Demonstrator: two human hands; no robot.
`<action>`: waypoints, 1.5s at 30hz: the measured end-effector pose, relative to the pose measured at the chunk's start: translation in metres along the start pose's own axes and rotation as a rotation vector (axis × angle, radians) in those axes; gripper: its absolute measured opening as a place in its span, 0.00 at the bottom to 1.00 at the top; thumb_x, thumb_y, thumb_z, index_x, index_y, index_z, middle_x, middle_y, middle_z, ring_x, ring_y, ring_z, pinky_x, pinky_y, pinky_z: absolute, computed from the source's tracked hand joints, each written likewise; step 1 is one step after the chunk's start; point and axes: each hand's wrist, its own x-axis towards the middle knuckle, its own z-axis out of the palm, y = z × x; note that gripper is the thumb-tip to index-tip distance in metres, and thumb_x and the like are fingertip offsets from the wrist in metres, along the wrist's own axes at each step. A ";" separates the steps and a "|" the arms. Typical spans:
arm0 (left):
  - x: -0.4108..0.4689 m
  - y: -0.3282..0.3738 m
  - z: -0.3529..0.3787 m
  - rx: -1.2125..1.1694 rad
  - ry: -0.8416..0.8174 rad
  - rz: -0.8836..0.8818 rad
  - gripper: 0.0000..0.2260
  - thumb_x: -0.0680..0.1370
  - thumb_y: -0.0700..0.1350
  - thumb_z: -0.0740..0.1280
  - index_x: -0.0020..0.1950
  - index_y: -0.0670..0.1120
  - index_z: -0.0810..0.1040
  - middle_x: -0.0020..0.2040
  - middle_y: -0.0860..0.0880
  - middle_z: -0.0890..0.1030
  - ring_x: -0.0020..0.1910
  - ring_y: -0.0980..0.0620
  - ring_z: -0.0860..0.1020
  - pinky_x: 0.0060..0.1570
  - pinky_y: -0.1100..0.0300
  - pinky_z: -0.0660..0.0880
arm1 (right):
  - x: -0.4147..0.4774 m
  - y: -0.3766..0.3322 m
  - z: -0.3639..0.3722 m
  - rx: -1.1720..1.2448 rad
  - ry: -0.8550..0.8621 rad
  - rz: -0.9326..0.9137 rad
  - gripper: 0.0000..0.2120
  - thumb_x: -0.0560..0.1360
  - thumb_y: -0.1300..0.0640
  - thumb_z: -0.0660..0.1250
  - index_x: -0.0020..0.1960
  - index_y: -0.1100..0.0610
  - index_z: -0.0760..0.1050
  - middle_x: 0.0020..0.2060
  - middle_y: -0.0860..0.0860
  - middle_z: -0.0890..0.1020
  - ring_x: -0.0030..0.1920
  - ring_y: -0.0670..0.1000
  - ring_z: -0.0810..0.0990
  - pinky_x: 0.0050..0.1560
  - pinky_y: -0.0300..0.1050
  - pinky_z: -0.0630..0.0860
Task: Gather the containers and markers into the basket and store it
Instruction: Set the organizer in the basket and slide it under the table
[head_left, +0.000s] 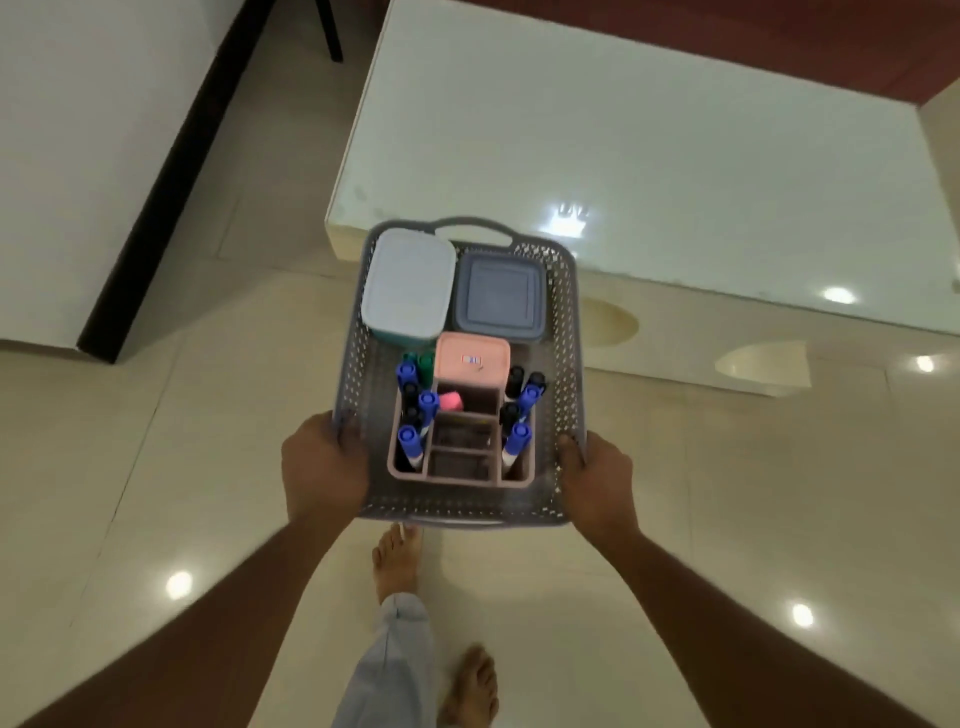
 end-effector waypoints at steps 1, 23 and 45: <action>-0.020 -0.011 -0.002 0.018 -0.007 -0.001 0.13 0.80 0.40 0.63 0.36 0.40 0.71 0.32 0.43 0.74 0.30 0.45 0.69 0.29 0.58 0.58 | -0.021 0.011 0.006 0.026 -0.015 0.019 0.14 0.82 0.53 0.59 0.42 0.58 0.76 0.35 0.50 0.81 0.34 0.51 0.79 0.30 0.38 0.70; -0.012 -0.093 0.125 0.098 -0.100 -0.073 0.16 0.82 0.47 0.61 0.41 0.37 0.77 0.36 0.41 0.79 0.34 0.41 0.75 0.32 0.55 0.66 | 0.008 0.132 0.100 0.039 -0.161 0.098 0.13 0.82 0.55 0.60 0.46 0.60 0.79 0.38 0.52 0.82 0.38 0.54 0.80 0.35 0.42 0.69; 0.271 -0.078 0.327 -0.308 -0.125 -0.151 0.11 0.78 0.40 0.62 0.54 0.36 0.80 0.46 0.40 0.81 0.41 0.43 0.77 0.33 0.57 0.72 | 0.330 0.140 0.207 0.278 0.012 0.083 0.12 0.81 0.55 0.62 0.56 0.63 0.78 0.44 0.59 0.82 0.31 0.54 0.83 0.22 0.41 0.78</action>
